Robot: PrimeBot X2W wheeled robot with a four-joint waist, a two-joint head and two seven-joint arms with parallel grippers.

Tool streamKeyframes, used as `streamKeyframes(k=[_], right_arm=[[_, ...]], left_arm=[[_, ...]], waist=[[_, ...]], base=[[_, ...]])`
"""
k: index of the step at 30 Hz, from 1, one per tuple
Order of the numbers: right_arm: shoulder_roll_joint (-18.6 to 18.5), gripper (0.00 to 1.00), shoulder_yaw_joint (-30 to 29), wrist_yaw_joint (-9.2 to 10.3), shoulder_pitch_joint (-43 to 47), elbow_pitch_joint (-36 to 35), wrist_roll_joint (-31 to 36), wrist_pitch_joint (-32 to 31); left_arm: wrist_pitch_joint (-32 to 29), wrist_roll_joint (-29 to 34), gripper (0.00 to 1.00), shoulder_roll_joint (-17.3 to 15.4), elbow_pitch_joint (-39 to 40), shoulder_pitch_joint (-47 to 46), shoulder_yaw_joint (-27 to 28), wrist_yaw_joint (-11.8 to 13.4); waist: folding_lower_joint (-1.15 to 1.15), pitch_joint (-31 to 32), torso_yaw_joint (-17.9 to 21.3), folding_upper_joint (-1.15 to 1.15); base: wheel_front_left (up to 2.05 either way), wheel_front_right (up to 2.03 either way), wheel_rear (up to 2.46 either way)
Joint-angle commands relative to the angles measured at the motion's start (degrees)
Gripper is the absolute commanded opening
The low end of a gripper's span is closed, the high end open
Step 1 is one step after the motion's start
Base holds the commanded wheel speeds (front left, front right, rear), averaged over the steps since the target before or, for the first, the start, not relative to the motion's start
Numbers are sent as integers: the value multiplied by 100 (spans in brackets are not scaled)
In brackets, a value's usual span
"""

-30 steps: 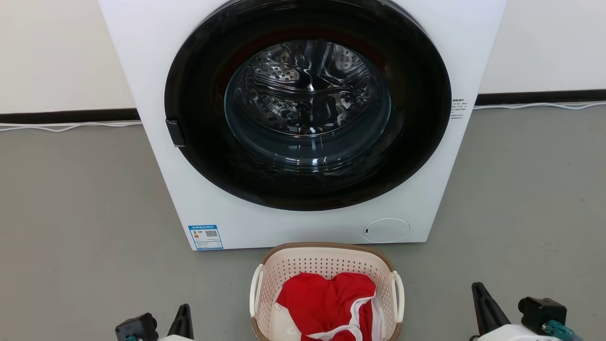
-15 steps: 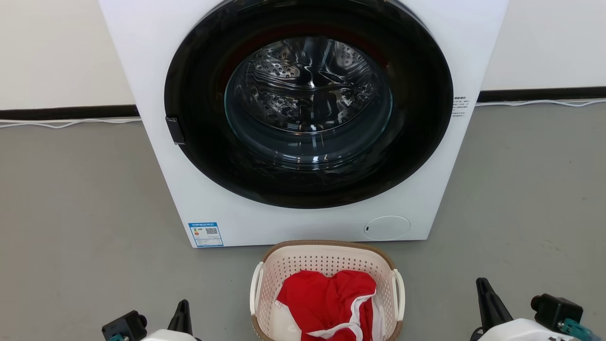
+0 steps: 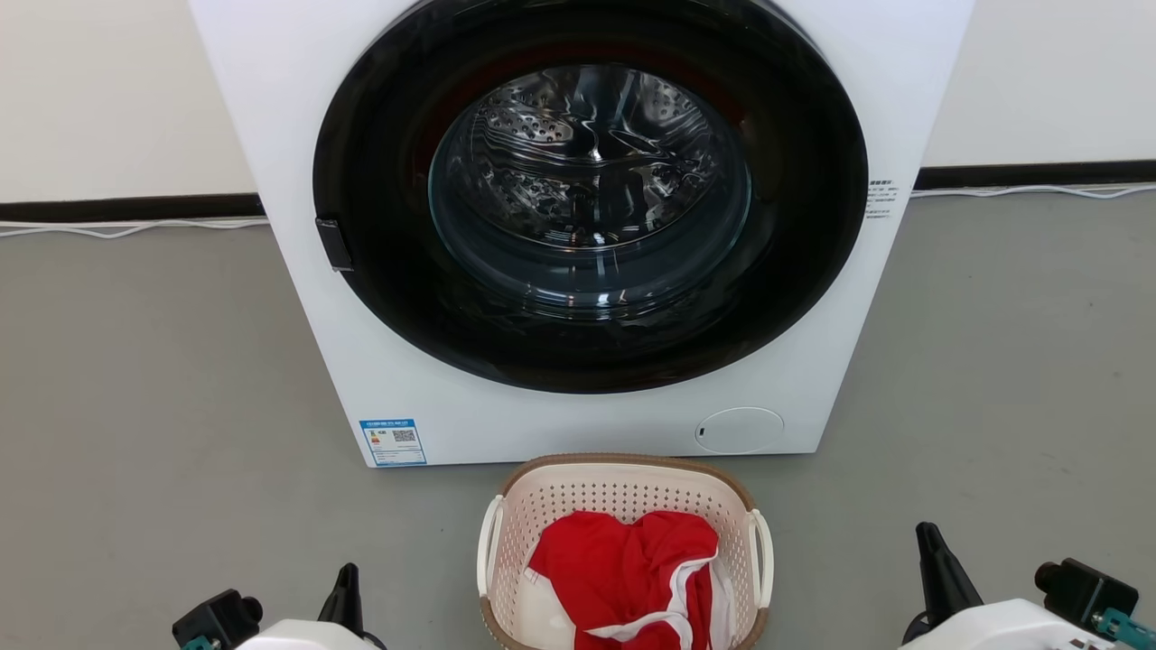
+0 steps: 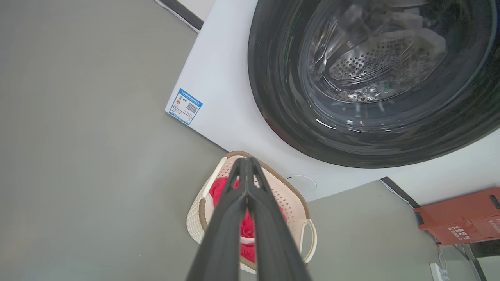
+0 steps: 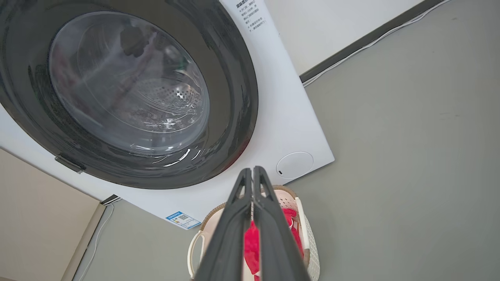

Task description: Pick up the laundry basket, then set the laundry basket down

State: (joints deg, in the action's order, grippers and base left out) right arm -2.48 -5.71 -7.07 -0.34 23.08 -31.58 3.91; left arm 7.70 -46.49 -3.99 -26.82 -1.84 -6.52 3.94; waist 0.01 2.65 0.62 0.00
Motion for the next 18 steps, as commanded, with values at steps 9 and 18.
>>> streamKeyframes(k=[9,18], right_arm=[[-31,0,1,-17,-325,-254,-734,-147],[-32,0,-9,-20,-356,-332,-1369,-254]], left_arm=[[-152,-544,0,-18,296,-292,230,-178],[-304,-1023,0,-2,413,-309,359,-293]], waist=[[-1,-30,-7,0],[-1,-60,-13,0]], base=[[0,0,0],[0,0,0]])
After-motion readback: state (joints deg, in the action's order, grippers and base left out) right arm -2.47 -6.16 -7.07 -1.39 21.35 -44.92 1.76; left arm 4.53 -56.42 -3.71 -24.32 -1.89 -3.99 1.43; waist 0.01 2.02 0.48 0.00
